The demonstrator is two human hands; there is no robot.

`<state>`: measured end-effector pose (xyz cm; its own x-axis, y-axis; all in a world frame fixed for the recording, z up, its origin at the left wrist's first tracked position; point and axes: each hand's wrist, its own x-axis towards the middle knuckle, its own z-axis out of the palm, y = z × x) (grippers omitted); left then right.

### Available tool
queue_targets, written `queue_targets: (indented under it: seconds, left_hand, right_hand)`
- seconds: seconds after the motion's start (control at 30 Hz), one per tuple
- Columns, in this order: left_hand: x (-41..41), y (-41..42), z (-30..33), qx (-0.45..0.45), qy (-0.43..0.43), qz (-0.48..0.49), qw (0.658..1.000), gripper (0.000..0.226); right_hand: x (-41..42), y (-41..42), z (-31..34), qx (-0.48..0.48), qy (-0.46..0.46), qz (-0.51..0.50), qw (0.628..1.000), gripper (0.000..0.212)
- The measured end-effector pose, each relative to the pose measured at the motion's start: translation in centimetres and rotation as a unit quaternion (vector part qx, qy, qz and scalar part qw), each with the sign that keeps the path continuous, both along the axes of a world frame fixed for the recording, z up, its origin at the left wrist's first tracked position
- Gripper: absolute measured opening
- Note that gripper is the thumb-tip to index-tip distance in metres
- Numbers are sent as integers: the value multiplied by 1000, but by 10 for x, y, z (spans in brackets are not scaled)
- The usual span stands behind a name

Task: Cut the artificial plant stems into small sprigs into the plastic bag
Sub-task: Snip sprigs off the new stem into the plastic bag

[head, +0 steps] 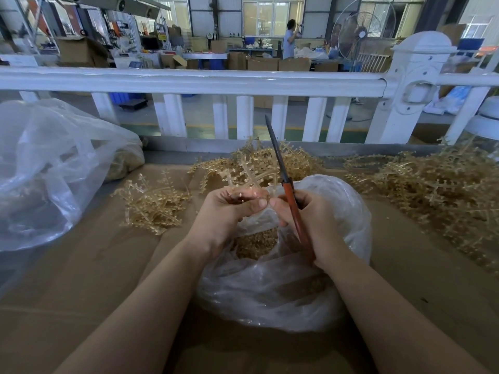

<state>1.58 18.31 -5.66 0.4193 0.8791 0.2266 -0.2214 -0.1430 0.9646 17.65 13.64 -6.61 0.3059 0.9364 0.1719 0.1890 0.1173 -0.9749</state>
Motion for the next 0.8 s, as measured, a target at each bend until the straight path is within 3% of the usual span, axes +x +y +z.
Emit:
queue_targets:
  seconds: [0.37,0.53,0.8]
  left_hand:
    - [0,1,-1,-41,-18,-8,999,13]
    - [3,-4,1,4,4,19,1000,12]
    - [4,-5,2,-14,-17,2,1000,20]
  right_hand:
    - [0,-2,5,5,37,20,999,16]
    - [2,-2,6,6,54,47,997,19]
    - [0,-1,5,16,31,33,999,14]
